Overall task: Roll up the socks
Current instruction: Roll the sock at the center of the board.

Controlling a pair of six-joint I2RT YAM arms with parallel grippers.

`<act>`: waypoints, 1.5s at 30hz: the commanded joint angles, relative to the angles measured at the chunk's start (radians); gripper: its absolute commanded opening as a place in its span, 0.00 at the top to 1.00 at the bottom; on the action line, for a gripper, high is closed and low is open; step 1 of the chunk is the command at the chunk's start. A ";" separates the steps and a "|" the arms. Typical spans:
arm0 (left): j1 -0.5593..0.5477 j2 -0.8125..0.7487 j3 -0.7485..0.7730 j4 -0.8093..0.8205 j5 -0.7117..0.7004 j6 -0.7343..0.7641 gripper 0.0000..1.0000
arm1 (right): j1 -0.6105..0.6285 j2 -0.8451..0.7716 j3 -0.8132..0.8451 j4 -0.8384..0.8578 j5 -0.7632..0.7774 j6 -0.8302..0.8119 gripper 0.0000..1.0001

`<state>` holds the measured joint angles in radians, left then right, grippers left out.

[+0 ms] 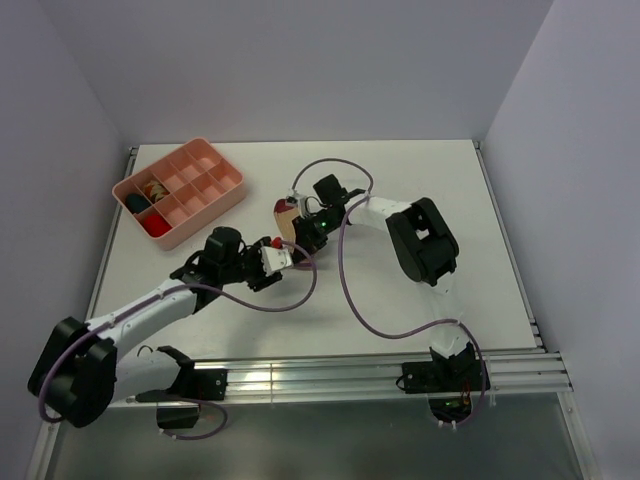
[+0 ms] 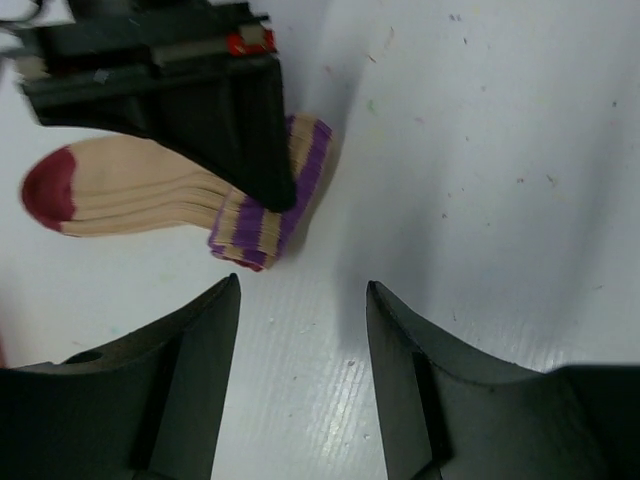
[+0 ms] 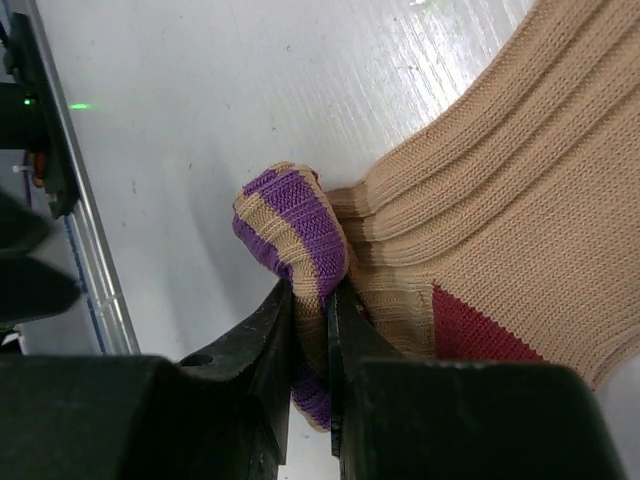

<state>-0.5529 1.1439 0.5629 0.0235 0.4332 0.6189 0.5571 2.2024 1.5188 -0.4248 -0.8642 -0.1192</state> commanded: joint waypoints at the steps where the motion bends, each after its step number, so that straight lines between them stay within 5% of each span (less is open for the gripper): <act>1: -0.021 0.106 0.031 0.015 0.029 0.079 0.43 | -0.009 0.089 -0.045 -0.161 0.102 -0.013 1.00; 9: -0.065 0.264 0.052 0.110 -0.045 0.151 0.43 | -0.011 0.105 -0.036 -0.175 0.087 -0.019 1.00; 20: -0.079 0.266 -0.008 0.326 -0.117 0.165 0.43 | -0.013 0.109 -0.042 -0.169 0.083 -0.019 1.00; 30: -0.087 0.346 0.081 0.101 -0.097 0.220 0.43 | -0.016 0.118 -0.039 -0.169 0.077 -0.019 1.00; 45: -0.107 0.485 0.192 0.004 -0.145 0.206 0.44 | -0.019 0.122 -0.032 -0.172 0.085 -0.014 1.00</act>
<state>-0.6445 1.6096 0.7338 0.0822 0.2905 0.8181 0.5385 2.2318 1.5204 -0.4950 -0.9634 -0.0925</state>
